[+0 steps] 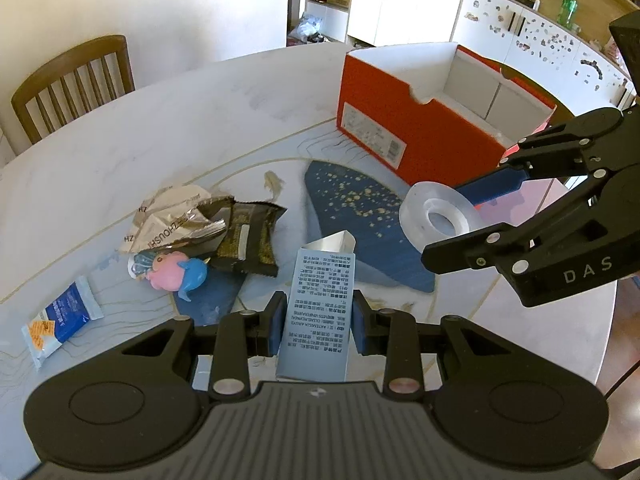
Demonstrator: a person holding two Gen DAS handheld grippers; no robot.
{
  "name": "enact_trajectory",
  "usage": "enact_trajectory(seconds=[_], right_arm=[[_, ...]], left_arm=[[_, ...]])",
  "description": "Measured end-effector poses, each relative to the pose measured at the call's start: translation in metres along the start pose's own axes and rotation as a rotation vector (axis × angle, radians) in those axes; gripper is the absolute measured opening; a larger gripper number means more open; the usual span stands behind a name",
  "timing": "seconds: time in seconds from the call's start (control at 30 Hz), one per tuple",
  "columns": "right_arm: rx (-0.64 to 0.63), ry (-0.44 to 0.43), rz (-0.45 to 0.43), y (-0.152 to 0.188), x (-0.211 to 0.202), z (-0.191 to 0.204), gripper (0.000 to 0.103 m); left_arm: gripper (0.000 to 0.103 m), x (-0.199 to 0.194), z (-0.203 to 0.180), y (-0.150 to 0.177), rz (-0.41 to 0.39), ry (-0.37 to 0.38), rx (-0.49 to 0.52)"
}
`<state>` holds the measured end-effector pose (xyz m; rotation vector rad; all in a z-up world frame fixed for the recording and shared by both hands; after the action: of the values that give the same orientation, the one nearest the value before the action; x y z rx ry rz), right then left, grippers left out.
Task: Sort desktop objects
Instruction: 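Lift and carry the carton and tape roll toward the red shoebox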
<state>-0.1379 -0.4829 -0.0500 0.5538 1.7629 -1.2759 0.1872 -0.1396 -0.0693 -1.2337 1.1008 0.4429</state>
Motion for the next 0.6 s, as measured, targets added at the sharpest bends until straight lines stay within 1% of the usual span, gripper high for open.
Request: enact_trajectory(seconds=[0.2, 0.43, 0.6], right_arm=[[-0.004, 0.015, -0.012, 0.003, -0.017, -0.007, 0.058], [0.029, 0.012, -0.025, 0.005, -0.039, -0.023, 0.058], [0.036, 0.026, -0.047, 0.007, -0.054, -0.041, 0.058]], left_arm=[[0.032, -0.011, -0.015, -0.011, -0.011, 0.004, -0.001], [0.032, -0.023, -0.037, -0.027, -0.029, 0.011, 0.008], [0.032, -0.033, -0.056, -0.043, -0.073, 0.023, 0.03]])
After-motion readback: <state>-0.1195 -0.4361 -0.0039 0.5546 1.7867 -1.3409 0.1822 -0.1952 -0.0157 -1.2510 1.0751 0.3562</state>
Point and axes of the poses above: each gripper's, at about its wrist camera, not at the fingertips, and x roughly the way its jaws point, z to its left, y to its underside, the point moved 3 cm from there along x, roughly the way its jaws point, and after that the axes turned 4 degrees about z, right-handed, at the moved point
